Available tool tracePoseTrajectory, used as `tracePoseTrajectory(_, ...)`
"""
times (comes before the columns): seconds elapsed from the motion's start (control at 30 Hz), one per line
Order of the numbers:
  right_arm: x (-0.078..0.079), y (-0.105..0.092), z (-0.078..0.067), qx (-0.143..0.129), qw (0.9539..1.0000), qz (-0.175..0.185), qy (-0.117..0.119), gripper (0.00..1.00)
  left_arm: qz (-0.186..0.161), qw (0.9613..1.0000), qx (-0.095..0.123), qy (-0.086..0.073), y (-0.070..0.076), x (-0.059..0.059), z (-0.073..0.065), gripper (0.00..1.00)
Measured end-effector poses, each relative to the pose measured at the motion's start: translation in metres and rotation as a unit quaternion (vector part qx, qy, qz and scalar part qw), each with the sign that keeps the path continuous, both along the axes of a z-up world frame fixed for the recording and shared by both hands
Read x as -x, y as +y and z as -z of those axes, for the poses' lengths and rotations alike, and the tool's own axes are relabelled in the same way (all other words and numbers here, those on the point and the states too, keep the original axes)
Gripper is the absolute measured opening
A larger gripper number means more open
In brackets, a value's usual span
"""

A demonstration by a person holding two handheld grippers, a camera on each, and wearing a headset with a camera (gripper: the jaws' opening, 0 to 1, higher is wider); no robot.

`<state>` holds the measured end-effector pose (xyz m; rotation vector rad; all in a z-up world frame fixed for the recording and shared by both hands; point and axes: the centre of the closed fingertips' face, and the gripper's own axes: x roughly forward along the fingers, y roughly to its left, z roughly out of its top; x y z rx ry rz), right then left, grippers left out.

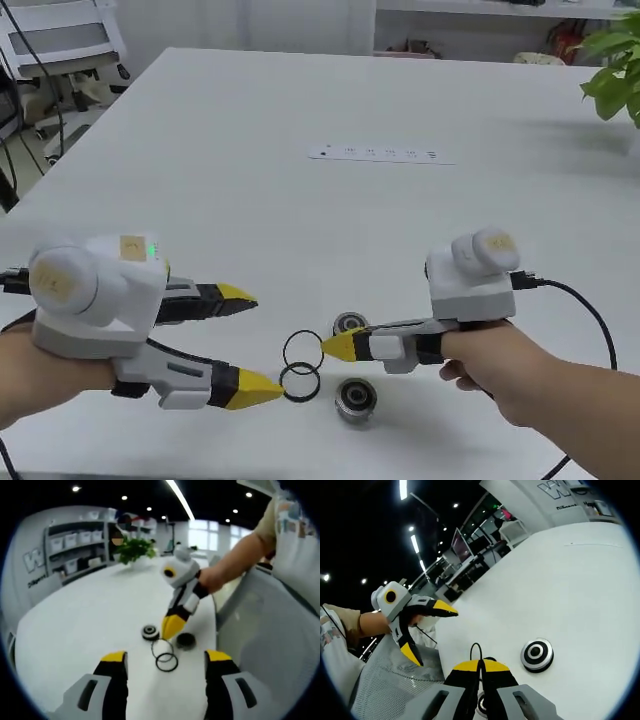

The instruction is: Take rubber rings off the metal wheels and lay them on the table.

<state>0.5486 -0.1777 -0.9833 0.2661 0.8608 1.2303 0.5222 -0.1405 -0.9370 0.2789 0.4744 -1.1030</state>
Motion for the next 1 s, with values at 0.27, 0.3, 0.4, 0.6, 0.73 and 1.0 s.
tracePoseTrajectory(0.27,0.008,0.005,0.013,0.018,0.9995,-0.017,0.018,0.00,-0.007,1.0000,-0.006,0.001,0.009,0.003,0.003,0.63)
tracePoseTrajectory(0.3,0.008,0.005,0.014,0.021,0.9994,-0.019,0.019,0.00,-0.008,0.9999,-0.007,0.001,0.010,0.003,0.003,0.64)
tracePoseTrajectory(0.4,0.009,0.006,0.019,0.033,0.9990,-0.023,0.019,0.00,-0.011,0.9999,-0.003,0.004,0.011,0.004,0.003,0.64)
tracePoseTrajectory(0.6,0.007,0.003,0.025,0.047,0.9986,-0.019,0.015,0.00,-0.014,0.9999,-0.002,0.003,0.012,0.003,0.002,0.63)
tracePoseTrajectory(0.73,0.006,0.002,0.027,0.050,0.9985,-0.017,0.013,0.00,-0.015,0.9999,-0.003,0.005,0.012,0.003,0.003,0.63)
tracePoseTrajectory(1.0,0.006,0.001,0.030,0.058,0.9981,-0.020,0.005,0.00,-0.014,0.9999,-0.005,0.008,0.012,0.004,0.005,0.64)
